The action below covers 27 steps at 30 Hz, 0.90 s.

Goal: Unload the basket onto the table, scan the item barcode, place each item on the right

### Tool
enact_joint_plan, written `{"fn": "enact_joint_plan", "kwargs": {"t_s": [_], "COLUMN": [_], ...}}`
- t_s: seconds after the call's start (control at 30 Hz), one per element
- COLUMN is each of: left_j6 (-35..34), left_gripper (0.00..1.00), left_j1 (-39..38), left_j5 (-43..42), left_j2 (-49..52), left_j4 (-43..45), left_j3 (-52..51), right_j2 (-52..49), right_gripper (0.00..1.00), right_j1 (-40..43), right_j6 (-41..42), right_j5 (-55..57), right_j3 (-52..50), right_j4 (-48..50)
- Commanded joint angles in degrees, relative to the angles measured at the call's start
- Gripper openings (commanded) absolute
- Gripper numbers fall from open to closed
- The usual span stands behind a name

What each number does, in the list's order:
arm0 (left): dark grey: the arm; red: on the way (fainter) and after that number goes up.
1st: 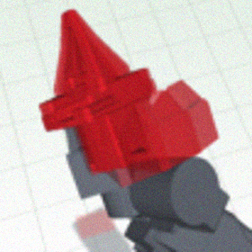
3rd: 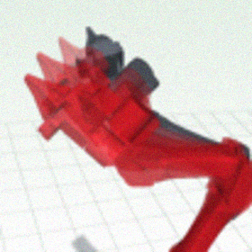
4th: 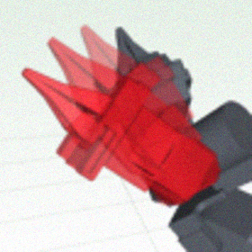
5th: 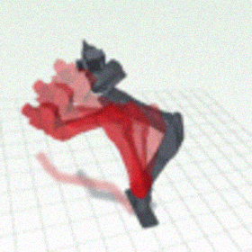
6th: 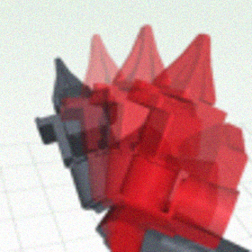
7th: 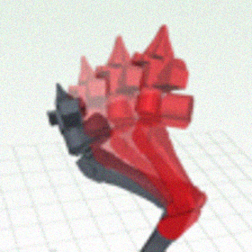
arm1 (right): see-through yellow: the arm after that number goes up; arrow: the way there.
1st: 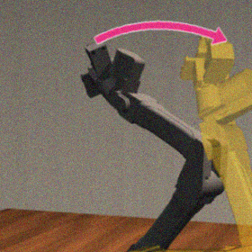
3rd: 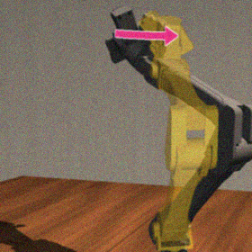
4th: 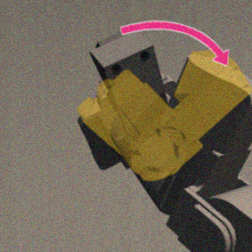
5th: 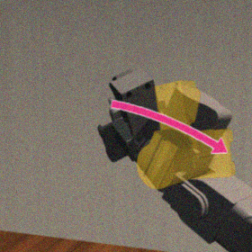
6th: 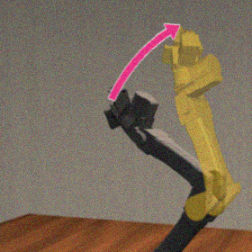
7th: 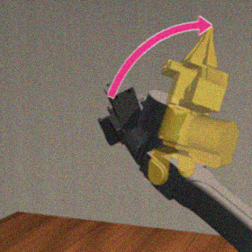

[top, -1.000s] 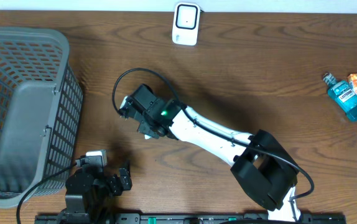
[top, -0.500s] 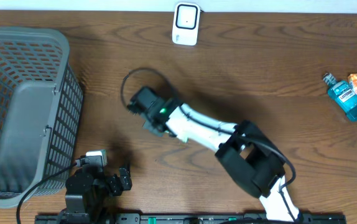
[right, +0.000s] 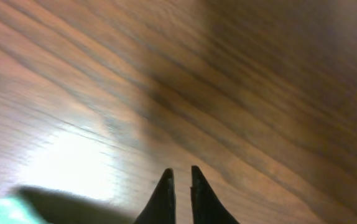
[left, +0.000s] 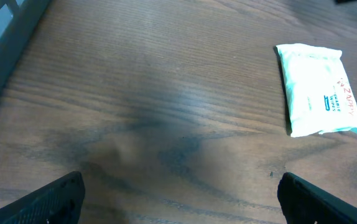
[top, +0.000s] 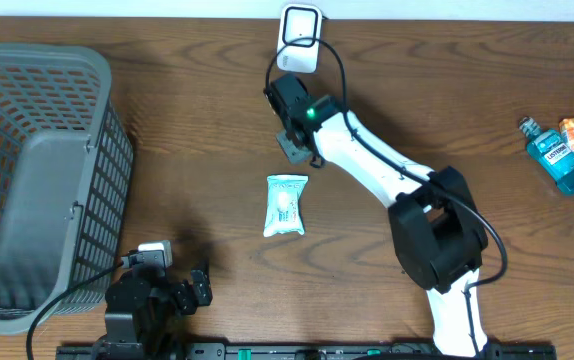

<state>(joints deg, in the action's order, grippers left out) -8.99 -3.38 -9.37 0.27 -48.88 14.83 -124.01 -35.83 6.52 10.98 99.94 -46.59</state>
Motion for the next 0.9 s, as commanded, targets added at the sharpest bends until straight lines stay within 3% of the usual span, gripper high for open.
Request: {"fn": "enact_joint_plan", "kwargs": {"t_s": [0.0, 0.1, 0.17, 0.27, 0.3, 0.33, 0.37, 0.47, 0.87], "left_j6": [0.11, 0.11, 0.11, 0.11, 0.11, 0.11, 0.11, 0.11, 0.11], "left_gripper": [0.99, 0.99, 0.99, 0.99, 0.99, 0.99, 0.99, 0.99, 0.99], "left_j1": [0.2, 0.2, 0.2, 0.2, 0.2, 0.2, 0.2, 0.2, 0.2], "left_j5": [-0.68, -0.7, -0.68, -0.68, -0.68, -0.68, -0.68, -0.68, -0.68], "left_j2": [-0.07, -0.07, -0.07, -0.07, -0.07, -0.07, -0.07, -0.07, -0.07], "left_j4": [-1.84, -1.84, -1.84, -1.84, -1.84, -1.84, -1.84, -1.84, -1.84], "left_j3": [-0.48, -0.48, -0.48, -0.48, -0.48, -0.48, -0.48, -0.48, -0.48], "right_j2": [4.68, 4.98, 4.72, 4.7, 4.7, 4.7, 4.7, 4.44, -1.55], "right_gripper": [0.11, 0.11, 0.18, 0.46, 0.79, 0.87, 0.84, 0.56, 0.5], "right_j1": [-1.46, -3.45, -5.11, -8.37, -9.44, -10.51, -11.61, -14.86, -18.86], "right_j6": [10.03, 23.06, 31.28, 35.17, 35.04, 35.01, 35.01, 35.3, 41.31], "right_j5": [-4.81, -4.92, -5.64, -6.4, -6.36, -6.21, -6.16, -5.18, 11.08], "right_j3": [3.69, 3.56, 2.47, 0.39, -0.09, -0.81, -1.62, -3.91, -4.37], "right_j4": [-4.13, -9.33, -10.82, -10.27, -9.79, -8.85, -7.63, -5.2, -6.08]}}
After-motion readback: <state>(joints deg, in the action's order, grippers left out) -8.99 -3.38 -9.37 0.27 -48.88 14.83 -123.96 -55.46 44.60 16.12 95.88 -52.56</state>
